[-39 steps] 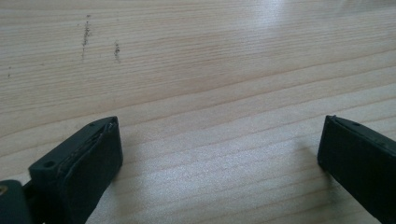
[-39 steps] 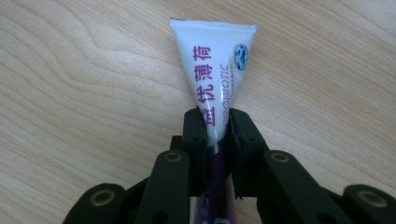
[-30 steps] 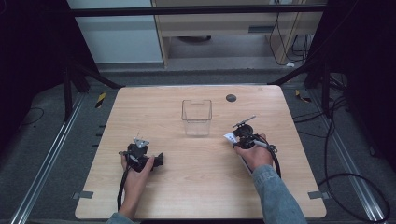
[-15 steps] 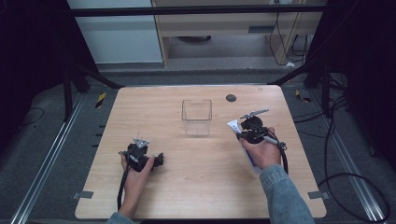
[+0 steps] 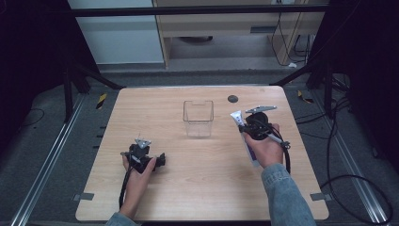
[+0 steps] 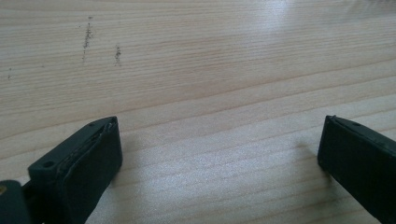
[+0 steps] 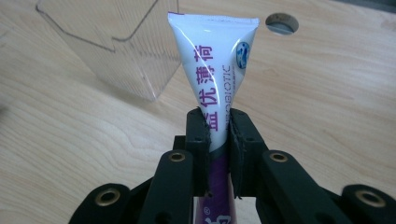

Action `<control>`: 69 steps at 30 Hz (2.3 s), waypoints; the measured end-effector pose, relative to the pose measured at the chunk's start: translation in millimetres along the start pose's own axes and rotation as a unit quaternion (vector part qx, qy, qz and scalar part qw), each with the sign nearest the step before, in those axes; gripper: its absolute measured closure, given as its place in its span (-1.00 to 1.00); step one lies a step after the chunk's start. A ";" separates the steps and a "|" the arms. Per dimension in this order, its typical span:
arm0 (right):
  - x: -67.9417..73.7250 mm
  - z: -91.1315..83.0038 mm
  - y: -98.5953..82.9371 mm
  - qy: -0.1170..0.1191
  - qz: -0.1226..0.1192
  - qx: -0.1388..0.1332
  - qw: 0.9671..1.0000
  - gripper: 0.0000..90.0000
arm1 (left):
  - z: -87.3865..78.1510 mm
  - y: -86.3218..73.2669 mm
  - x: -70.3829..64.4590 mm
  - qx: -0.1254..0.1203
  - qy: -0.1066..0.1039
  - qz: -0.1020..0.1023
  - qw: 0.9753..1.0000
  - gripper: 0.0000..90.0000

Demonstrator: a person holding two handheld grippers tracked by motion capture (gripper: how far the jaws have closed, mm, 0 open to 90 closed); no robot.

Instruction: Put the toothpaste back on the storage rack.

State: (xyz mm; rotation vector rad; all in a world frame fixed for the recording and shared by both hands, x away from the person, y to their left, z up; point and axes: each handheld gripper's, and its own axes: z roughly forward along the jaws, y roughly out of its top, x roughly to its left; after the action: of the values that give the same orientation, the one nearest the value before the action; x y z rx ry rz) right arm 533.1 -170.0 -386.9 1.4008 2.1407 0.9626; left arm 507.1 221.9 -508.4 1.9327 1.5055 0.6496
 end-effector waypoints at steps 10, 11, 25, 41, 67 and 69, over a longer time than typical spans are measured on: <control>5.5 -3.2 5.4 -0.002 -0.001 -0.018 1.000 0.77 | 0.0 0.0 0.0 0.000 0.000 0.000 1.000 -1.00; 7.1 -4.5 7.0 -0.002 -0.002 -0.024 1.000 0.77 | 0.0 0.0 0.0 0.000 0.000 0.000 1.000 -1.00; 12.4 -6.1 26.0 0.000 0.007 -0.063 0.998 0.77 | -0.4 -0.4 -0.3 0.000 -0.001 0.000 1.000 -1.00; 14.8 -7.5 53.1 -0.009 0.012 -0.110 0.994 0.77 | 0.3 0.2 -1.0 -0.001 0.001 -0.002 1.000 -1.00; 22.1 -8.5 81.6 -0.022 0.009 -0.153 0.988 0.77 | 0.6 0.5 -1.4 -0.001 0.002 -0.003 1.000 -1.00; 21.9 -9.4 85.0 -0.022 0.009 -0.158 0.987 0.77 | 0.6 0.5 -1.4 -0.001 0.002 -0.003 1.000 -1.00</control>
State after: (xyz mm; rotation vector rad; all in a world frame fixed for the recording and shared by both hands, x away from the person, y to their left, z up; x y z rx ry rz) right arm 571.4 -131.2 -317.5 1.2728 1.8481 1.2046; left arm 507.5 220.3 -508.6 1.9257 1.5110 0.6533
